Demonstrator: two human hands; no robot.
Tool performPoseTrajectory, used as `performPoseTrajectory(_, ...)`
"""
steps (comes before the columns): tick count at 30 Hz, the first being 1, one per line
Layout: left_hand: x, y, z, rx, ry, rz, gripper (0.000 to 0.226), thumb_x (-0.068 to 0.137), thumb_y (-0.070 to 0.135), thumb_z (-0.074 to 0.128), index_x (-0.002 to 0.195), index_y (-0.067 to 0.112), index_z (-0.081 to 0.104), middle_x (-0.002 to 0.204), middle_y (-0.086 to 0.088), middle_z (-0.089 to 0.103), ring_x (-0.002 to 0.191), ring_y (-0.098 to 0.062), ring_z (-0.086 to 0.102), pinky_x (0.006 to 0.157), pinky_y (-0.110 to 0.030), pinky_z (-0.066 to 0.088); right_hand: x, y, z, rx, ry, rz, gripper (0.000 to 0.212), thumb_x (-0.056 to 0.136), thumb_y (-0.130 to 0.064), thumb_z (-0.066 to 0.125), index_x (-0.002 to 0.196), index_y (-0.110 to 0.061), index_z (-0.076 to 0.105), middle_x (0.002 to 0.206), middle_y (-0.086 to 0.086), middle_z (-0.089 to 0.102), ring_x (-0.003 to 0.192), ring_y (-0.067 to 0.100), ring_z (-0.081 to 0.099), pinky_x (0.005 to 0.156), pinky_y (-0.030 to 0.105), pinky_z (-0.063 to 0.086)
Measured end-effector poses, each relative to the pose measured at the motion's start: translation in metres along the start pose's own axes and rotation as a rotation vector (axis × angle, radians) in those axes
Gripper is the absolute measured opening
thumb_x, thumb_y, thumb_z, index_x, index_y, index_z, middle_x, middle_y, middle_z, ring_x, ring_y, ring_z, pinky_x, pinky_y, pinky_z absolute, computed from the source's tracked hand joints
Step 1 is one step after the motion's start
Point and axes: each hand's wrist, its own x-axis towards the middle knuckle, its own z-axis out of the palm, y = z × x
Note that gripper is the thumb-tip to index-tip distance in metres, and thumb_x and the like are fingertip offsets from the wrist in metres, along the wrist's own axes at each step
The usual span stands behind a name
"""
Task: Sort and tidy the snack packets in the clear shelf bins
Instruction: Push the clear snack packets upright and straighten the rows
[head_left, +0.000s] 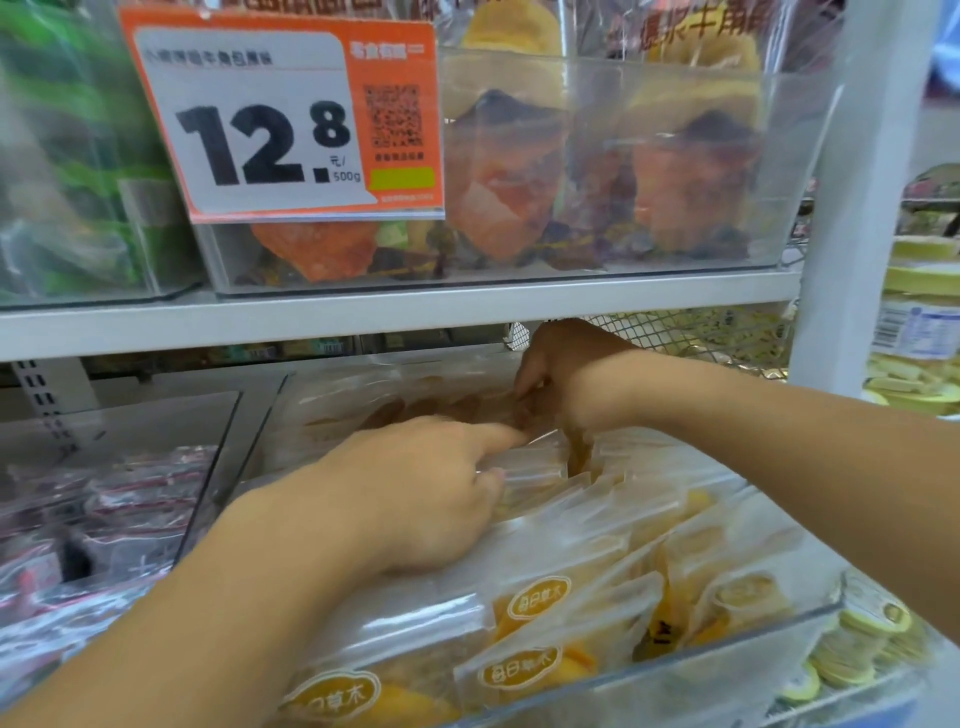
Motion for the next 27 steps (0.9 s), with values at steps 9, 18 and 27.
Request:
performPoseTrajectory(9,-0.017,-0.015,-0.005,-0.055,0.025,-0.091,0.058,0.097,0.066,0.03,0.15,0.042,0.033,0.146,0.015,0.049,0.13,-0.011,0.047,0.108,-0.038,0.041,0.007,-0.008,0.002,-0.211,-0.058,0.016,0.017,0.091,-0.005,0.061,0.087,-0.018,0.071,0.078,-0.001,0.065,0.066,0.018,0.059,0.054,0.022,0.043)
performPoseTrajectory(18,-0.027,-0.024,-0.006,-0.089,-0.021,-0.136,0.061,0.097,0.067,0.022,0.152,0.042,0.032,0.156,0.02,0.038,0.142,-0.009,0.036,0.116,-0.039,0.032,0.005,-0.012,0.006,0.034,0.052,-0.069,0.024,0.094,-0.016,0.066,0.07,-0.019,0.067,0.058,-0.005,0.053,0.056,0.007,0.049,0.052,0.012,0.036)
performPoseTrajectory(27,-0.017,-0.028,-0.001,-0.086,-0.021,-0.092,0.057,0.102,0.061,0.024,0.152,0.037,0.037,0.156,0.017,0.038,0.143,-0.009,0.035,0.117,-0.038,0.032,0.009,-0.025,0.008,0.157,-0.006,-0.032,0.017,0.09,-0.019,0.072,0.081,-0.005,0.07,0.07,0.007,0.058,0.055,0.006,0.049,0.051,0.018,0.041)
